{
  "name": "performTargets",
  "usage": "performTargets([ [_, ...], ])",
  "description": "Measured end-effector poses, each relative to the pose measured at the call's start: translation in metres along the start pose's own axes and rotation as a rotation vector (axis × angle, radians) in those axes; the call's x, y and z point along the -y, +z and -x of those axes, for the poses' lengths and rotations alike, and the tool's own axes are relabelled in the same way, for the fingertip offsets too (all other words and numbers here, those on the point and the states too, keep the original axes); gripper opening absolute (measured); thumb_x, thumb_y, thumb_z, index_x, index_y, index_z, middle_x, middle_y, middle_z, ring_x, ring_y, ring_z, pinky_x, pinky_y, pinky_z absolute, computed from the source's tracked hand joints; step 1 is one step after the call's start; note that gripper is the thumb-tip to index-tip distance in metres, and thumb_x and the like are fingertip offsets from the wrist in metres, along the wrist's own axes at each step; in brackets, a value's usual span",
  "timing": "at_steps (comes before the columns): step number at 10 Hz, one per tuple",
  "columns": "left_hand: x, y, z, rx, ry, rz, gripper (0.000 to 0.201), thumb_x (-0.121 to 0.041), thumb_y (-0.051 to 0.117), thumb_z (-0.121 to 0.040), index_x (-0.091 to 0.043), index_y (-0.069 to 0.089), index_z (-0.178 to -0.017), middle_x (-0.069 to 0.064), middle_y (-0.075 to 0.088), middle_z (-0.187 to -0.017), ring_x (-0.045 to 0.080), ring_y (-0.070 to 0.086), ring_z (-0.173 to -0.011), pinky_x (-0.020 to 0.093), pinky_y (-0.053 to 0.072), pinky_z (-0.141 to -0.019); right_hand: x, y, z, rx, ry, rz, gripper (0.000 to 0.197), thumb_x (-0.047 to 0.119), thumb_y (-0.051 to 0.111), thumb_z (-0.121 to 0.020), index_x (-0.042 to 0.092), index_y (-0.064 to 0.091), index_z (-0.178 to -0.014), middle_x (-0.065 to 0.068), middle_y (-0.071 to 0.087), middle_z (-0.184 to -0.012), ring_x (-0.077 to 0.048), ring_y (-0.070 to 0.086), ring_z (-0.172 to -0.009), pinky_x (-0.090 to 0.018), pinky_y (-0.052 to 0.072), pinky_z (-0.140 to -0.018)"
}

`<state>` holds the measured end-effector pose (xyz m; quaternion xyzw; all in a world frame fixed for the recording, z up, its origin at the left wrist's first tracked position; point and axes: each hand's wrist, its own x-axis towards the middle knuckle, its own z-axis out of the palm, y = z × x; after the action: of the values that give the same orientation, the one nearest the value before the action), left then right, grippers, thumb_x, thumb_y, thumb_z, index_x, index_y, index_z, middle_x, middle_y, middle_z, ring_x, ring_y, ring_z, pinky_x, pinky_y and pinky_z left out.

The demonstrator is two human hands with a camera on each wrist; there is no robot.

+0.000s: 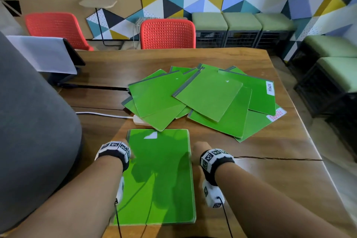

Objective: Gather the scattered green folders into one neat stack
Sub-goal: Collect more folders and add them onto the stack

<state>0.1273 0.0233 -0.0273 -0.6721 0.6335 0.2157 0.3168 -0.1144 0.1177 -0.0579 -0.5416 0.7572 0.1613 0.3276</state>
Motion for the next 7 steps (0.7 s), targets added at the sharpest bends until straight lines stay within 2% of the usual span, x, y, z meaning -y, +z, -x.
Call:
performTargets([
  [1,-0.020,-0.014,-0.035,-0.097,0.096,-0.086,0.017,-0.037,0.068,-0.074,-0.035,0.061,-0.089,-0.005,0.061,-0.083,0.013,0.061,-0.085,0.015,0.048,-0.069,-0.020,-0.023,-0.007,-0.062,-0.006,-0.055,0.031,0.013,0.053,-0.094,0.004,0.058,-0.123,-0.013,0.062,-0.124,-0.026,0.059,-0.105,-0.032,0.047,-0.096],
  [2,-0.052,-0.036,-0.050,-0.141,0.162,0.070,0.035,-0.045,0.064,-0.063,-0.018,0.066,-0.085,0.000,0.065,-0.077,0.016,0.063,-0.069,0.028,0.056,-0.071,-0.037,-0.048,-0.009,-0.131,0.016,-0.131,0.033,0.011,0.048,-0.095,0.004,0.059,-0.125,-0.013,0.061,-0.127,-0.029,0.059,-0.116,-0.036,0.048,-0.099],
  [3,-0.085,-0.055,-0.037,-0.264,0.244,0.107,0.040,-0.037,0.066,-0.078,-0.009,0.067,-0.106,0.012,0.069,-0.102,0.027,0.068,-0.094,0.032,0.053,-0.077,-0.055,-0.066,-0.018,-0.184,0.059,-0.213,0.031,0.013,0.047,-0.095,0.001,0.065,-0.117,-0.013,0.066,-0.119,-0.029,0.063,-0.109,-0.035,0.052,-0.093],
  [4,-0.109,-0.067,-0.048,-0.302,0.229,0.141,0.070,-0.041,0.066,-0.081,-0.006,0.045,-0.137,0.016,0.046,-0.139,0.031,0.051,-0.125,0.038,0.046,-0.101,-0.077,-0.075,-0.037,-0.232,0.109,-0.336,0.027,0.020,0.052,-0.091,0.004,0.072,-0.102,-0.012,0.072,-0.104,-0.027,0.067,-0.097,-0.032,0.056,-0.083],
  [5,-0.121,-0.076,-0.069,-0.287,0.225,0.146,0.084,-0.047,0.066,-0.078,-0.010,0.032,-0.146,0.015,0.034,-0.148,0.032,0.040,-0.134,0.044,0.039,-0.109,-0.093,-0.083,-0.059,-0.300,0.179,-0.457,0.031,0.027,0.055,-0.092,0.005,0.069,-0.109,-0.011,0.070,-0.111,-0.027,0.066,-0.102,-0.034,0.054,-0.088],
  [6,-0.126,-0.091,-0.088,-0.265,0.171,0.129,0.086,-0.048,0.063,-0.082,-0.013,0.024,-0.150,0.013,0.019,-0.156,0.033,0.029,-0.142,0.046,0.033,-0.113,-0.105,-0.092,-0.081,-0.327,0.290,-0.593,0.048,0.033,0.058,-0.092,0.007,0.052,-0.132,-0.013,0.056,-0.130,-0.028,0.059,-0.112,-0.034,0.049,-0.089],
  [7,-0.126,-0.101,-0.112,-0.250,0.129,0.126,0.087,-0.049,0.059,-0.084,-0.016,0.017,-0.152,0.010,0.003,-0.161,0.035,0.020,-0.146,0.048,0.027,-0.115,-0.108,-0.096,-0.103,-0.347,0.415,-0.686,0.054,0.033,0.062,-0.089,0.005,0.047,-0.133,-0.017,0.051,-0.133,-0.030,0.060,-0.109,-0.035,0.051,-0.085],
])
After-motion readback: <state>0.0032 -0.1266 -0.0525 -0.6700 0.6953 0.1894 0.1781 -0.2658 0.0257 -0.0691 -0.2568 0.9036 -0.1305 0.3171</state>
